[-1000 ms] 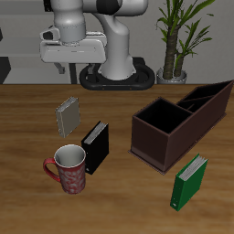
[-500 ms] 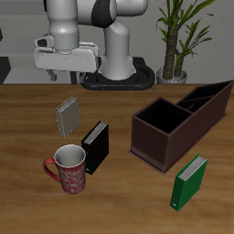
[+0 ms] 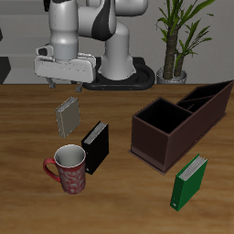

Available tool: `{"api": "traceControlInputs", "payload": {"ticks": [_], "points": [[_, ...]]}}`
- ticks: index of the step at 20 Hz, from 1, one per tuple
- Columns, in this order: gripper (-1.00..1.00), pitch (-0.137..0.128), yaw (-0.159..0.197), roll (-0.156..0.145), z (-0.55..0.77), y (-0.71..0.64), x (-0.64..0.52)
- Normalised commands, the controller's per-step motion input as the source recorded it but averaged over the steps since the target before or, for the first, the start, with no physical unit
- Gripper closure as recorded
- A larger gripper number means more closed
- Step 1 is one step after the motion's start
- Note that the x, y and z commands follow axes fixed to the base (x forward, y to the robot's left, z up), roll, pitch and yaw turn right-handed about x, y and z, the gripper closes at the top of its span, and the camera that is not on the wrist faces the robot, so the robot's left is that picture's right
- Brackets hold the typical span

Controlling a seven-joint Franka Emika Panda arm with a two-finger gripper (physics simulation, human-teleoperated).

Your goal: Place the yellow book into the left desk caddy's front compartment and place the green book into the left desk caddy's left compartment and place the black book into the left desk caddy's back compartment

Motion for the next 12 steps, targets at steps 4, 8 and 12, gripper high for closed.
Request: {"api": "traceControlInputs", "payload": {"ticks": [4, 8, 12], "points": [[-1.0, 0.032, -0.085, -0.032, -0.33, -0.08, 0.0], [-1.0, 0.019, -0.069, -0.014, -0.32, -0.06, 0.01], [-1.0, 0.012, -0.031, -0.002, -0.24, -0.02, -0.03]]}}
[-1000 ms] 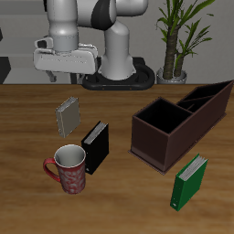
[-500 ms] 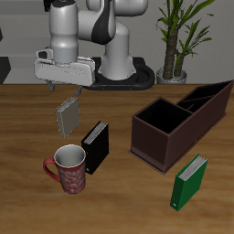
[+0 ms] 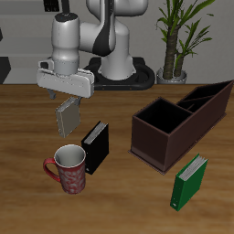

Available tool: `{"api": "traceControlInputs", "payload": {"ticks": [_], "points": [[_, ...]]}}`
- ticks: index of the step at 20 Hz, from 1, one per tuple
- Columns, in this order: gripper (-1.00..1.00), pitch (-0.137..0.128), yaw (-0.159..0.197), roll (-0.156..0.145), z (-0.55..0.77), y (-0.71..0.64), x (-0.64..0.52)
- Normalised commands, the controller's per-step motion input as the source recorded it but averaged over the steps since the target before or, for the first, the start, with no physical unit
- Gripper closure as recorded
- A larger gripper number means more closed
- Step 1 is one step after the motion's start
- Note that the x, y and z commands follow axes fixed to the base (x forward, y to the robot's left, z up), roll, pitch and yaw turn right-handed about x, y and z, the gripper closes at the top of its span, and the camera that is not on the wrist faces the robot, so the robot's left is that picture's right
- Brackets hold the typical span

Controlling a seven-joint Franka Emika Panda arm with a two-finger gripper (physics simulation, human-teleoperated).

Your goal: Place the yellow book into the left desk caddy's front compartment and place the green book into the left desk caddy's left compartment and place the black book into the left desk caddy's back compartment

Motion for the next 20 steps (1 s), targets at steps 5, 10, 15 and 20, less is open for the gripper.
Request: {"api": "traceControlInputs", "payload": {"ticks": [5, 10, 15, 20], "points": [[-1.0, 0.021, -0.018, -0.002, -0.23, -0.02, -0.04], [-1.0, -0.005, -0.018, -0.024, -0.11, -0.09, -0.04], [-1.0, 0.017, -0.018, -0.024, -0.18, -0.11, 0.01], [-1.0, 0.015, -0.02, -0.005, -0.24, -0.07, 0.04]]}}
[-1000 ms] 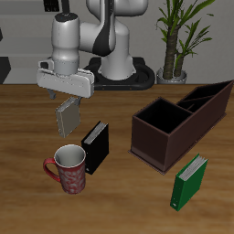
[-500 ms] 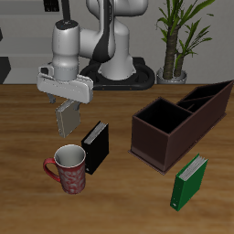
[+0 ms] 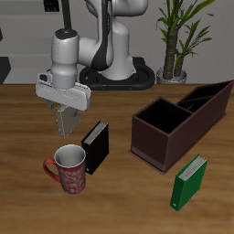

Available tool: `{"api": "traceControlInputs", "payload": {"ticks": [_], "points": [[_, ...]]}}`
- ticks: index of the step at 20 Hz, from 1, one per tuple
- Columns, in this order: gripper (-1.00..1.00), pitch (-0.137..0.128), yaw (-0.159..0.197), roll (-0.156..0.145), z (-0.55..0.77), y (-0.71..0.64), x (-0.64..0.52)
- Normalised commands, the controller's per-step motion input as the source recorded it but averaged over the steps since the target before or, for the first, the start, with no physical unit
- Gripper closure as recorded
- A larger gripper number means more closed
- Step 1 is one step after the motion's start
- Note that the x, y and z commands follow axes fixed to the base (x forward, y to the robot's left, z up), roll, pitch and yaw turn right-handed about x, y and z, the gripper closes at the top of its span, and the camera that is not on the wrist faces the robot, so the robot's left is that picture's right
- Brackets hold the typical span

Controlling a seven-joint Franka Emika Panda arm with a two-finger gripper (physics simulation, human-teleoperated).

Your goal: Place the yellow book into the left desk caddy's front compartment and place the green book into the left desk caddy's left compartment and place the black book into the left desk caddy's back compartment

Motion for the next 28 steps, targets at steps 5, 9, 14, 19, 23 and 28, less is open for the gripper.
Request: {"api": "traceControlInputs", "payload": {"ticks": [5, 9, 14, 19, 23, 28], "points": [[-1.0, 0.031, -0.034, 0.012, -0.28, 0.03, 0.07], [-1.0, 0.02, -0.022, 0.017, -0.26, 0.11, 0.04], [1.0, -0.019, -0.036, 0.01, -0.05, 0.02, -0.08], [1.0, -0.034, -0.041, -0.008, 0.15, 0.0, -0.1], [1.0, -0.01, -0.031, -0.016, 0.13, -0.03, -0.03], [1.0, -0.053, -0.011, 0.002, 0.4, 0.09, -0.11]]}}
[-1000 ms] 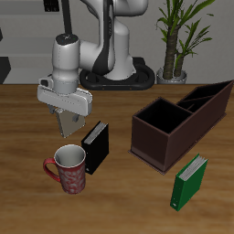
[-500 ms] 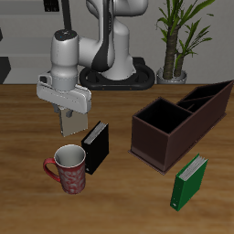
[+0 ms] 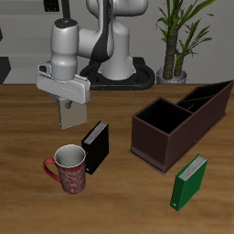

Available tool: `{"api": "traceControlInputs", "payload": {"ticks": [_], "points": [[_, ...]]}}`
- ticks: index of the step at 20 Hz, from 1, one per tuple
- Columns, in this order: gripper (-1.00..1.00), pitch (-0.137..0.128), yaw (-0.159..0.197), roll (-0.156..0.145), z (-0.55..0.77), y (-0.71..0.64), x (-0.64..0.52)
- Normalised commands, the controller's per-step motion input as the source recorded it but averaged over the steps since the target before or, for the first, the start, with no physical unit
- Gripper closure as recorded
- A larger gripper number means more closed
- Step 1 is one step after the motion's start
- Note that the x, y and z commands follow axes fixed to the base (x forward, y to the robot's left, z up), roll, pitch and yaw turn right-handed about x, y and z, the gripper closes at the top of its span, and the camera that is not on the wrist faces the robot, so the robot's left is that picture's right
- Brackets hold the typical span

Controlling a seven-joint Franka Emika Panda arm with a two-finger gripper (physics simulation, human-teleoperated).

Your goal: Place the yellow book into the left desk caddy's front compartment and place the green book into the left desk caddy's left compartment and place the black book into the left desk caddy's back compartment

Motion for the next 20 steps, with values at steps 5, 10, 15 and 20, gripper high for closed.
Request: {"api": "traceControlInputs", "payload": {"ticks": [5, 10, 15, 20], "points": [[1.0, -0.061, -0.003, 0.017, 0.5, 0.29, -0.15], [1.0, -0.053, 0.031, 0.02, 0.4, 0.56, -0.21], [1.0, 0.009, 0.023, 0.052, 0.06, 0.55, -0.22], [1.0, -0.01, 0.019, 0.09, 0.0, 0.62, -0.3]]}}
